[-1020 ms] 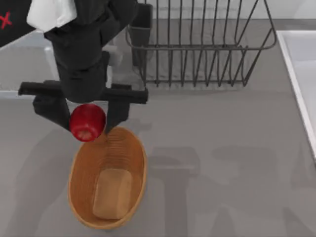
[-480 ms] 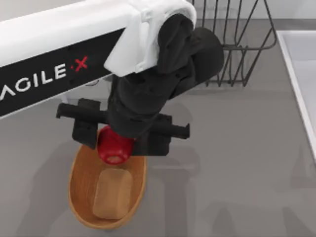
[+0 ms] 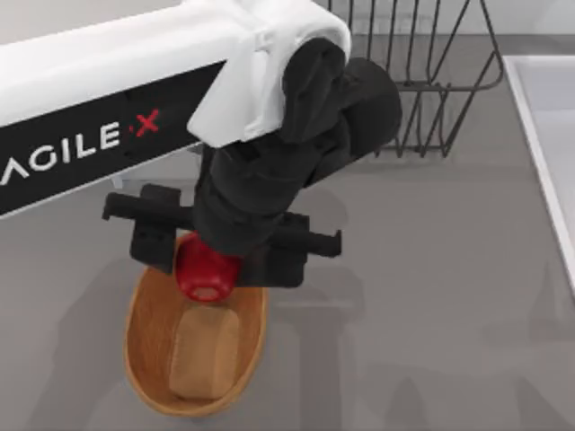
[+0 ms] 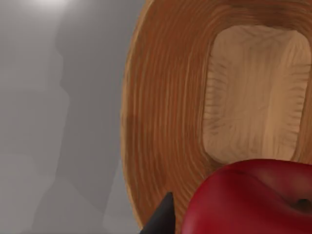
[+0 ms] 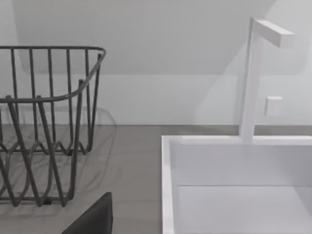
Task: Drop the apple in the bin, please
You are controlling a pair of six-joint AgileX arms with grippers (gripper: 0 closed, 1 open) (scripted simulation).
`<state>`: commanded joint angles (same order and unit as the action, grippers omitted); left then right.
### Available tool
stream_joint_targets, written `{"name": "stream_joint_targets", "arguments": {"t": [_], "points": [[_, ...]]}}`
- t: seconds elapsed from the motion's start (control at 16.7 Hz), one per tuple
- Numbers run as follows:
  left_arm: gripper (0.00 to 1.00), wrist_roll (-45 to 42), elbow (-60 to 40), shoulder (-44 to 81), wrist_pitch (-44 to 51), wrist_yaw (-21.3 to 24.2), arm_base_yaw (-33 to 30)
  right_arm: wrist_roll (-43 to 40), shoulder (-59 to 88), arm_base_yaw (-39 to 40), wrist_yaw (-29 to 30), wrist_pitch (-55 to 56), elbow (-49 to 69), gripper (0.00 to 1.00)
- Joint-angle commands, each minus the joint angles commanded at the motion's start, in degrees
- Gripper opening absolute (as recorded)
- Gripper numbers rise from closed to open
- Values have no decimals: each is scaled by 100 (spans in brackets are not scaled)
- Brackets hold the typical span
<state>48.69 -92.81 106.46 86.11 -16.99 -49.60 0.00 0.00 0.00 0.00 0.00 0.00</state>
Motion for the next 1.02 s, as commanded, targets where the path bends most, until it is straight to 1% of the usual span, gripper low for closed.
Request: {"name": "stream_joint_targets", "arguments": {"t": [0.36,0.66,1.02], "points": [[0,-179,1279,-50,-1263,-42,168,0,0,0,0,0,0,100],[0,-227,1419,-40,-1404,-57,206,0,0,0,0,0,0,100],[45,-227,1419,-40,-1404,-57,206,0,0,0,0,0,0,100]]}}
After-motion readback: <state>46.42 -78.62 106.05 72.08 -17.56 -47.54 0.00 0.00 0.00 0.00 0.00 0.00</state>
